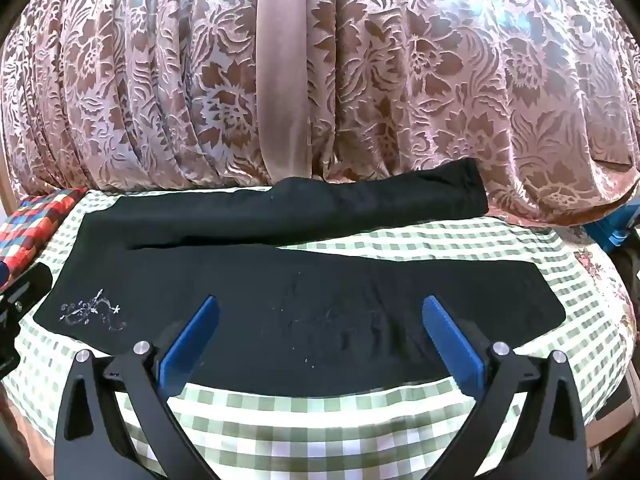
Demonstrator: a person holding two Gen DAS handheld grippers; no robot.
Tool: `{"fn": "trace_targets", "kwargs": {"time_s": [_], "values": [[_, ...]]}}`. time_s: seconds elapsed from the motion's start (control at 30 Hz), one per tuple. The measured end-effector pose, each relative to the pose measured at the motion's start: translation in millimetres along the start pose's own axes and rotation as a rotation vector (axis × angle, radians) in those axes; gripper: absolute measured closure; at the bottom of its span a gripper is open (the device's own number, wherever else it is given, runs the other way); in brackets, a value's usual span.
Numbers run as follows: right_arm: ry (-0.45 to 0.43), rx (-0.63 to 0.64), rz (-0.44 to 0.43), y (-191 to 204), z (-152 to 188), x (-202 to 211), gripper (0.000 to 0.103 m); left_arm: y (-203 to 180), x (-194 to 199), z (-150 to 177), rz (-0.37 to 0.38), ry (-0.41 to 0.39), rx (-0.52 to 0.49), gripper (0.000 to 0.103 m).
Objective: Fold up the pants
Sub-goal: 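Move both grippers open over the black embroidered pants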
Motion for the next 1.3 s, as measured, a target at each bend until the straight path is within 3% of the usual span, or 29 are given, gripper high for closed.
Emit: {"fn": "trace_targets", "kwargs": {"time_s": [0.27,0.33,0.5,1.07,1.2,1.3], "values": [[0.019,-0.009,-0.007,-5,2,-8,0.002,-10,16,8,0.023,-0.003,-0.007,0.003],[0.031,-0.009,-0.005,-6,4,-10,0.002,-2,-15,9,0.026,0.046,0.001,0.003],[0.047,0.004,0.000,-3,9,-14,0.002,-1,-20,15,0.057,0.065,0.023,0.003],[0.085,-0.006,-0.035,-5,17,-23,0.002,7,-28,24,0.029,0.082,0.043,0.003],[0.087,0.002,-0.041,-4,19,-24,0.002,8,-33,26,0.064,0.113,0.067,0.003],[0.093,0.001,-0.045,-4,21,-25,0.002,8,-37,30,0.050,0.145,0.053,0.003]]}}
Point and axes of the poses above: each gripper's, at about its wrist camera, not at the fingertips, and x roughly against the way its jaws point, y to its left, z to its underside, the point moved 3 cm from there along -x, roughly the way its jaws point, and after that the axes turned 3 degrees about z, right-handed, at the moved point
